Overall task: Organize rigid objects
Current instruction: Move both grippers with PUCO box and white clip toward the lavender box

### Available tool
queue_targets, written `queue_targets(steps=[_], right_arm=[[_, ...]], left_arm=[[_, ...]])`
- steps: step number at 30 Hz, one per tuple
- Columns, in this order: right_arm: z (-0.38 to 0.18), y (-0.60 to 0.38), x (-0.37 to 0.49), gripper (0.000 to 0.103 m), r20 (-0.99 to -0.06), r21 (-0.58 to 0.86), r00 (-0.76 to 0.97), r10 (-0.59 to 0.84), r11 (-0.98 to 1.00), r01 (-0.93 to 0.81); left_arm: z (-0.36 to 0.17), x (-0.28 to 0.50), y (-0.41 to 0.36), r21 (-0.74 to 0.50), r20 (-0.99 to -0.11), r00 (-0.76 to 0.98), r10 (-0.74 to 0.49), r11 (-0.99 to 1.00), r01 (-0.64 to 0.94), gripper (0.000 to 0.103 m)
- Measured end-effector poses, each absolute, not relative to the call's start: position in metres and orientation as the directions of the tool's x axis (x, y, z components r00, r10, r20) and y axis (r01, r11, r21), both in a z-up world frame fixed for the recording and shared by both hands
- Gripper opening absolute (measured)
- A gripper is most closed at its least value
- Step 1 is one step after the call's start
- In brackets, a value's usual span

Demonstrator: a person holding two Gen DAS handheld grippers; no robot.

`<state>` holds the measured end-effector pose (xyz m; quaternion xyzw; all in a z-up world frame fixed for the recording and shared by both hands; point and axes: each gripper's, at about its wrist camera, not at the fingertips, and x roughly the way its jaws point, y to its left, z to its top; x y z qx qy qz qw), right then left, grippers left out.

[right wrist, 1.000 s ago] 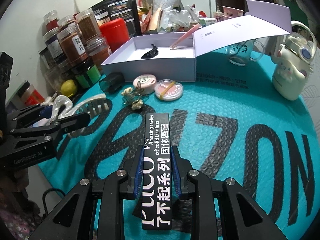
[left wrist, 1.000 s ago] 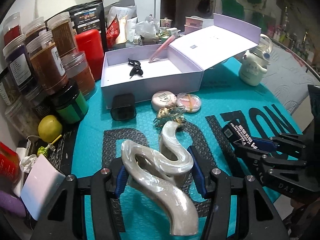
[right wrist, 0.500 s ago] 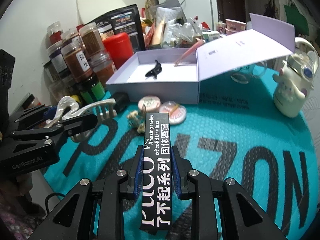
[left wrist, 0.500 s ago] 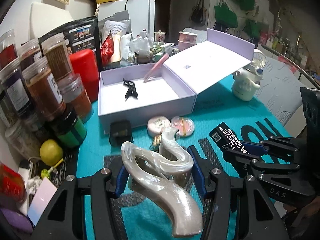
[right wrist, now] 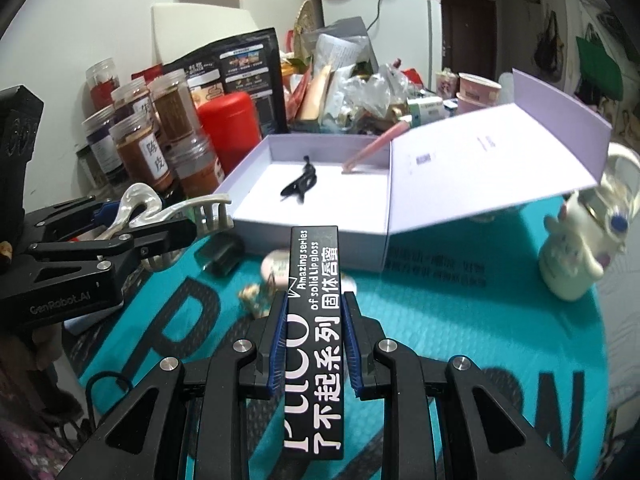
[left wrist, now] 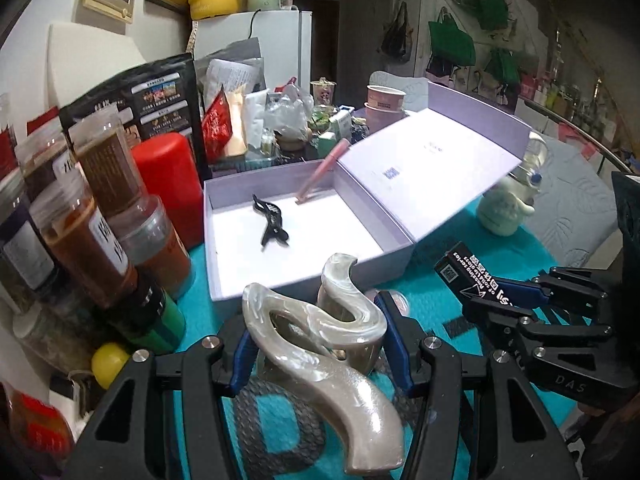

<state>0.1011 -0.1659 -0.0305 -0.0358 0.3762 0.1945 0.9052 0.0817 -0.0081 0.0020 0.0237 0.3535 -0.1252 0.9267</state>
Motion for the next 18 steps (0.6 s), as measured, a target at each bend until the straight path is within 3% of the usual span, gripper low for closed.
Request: queue_targets(steps=[18], right_arm=[[-0.008,-0.156,0.162,0.025,-0.671,0.064,0.657,0.345,0.909,-0.412]], left_arm=[[0.018,0.136,0.003,-0.065,-0.628,0.747,-0.217,0.972,0.227,0.054]])
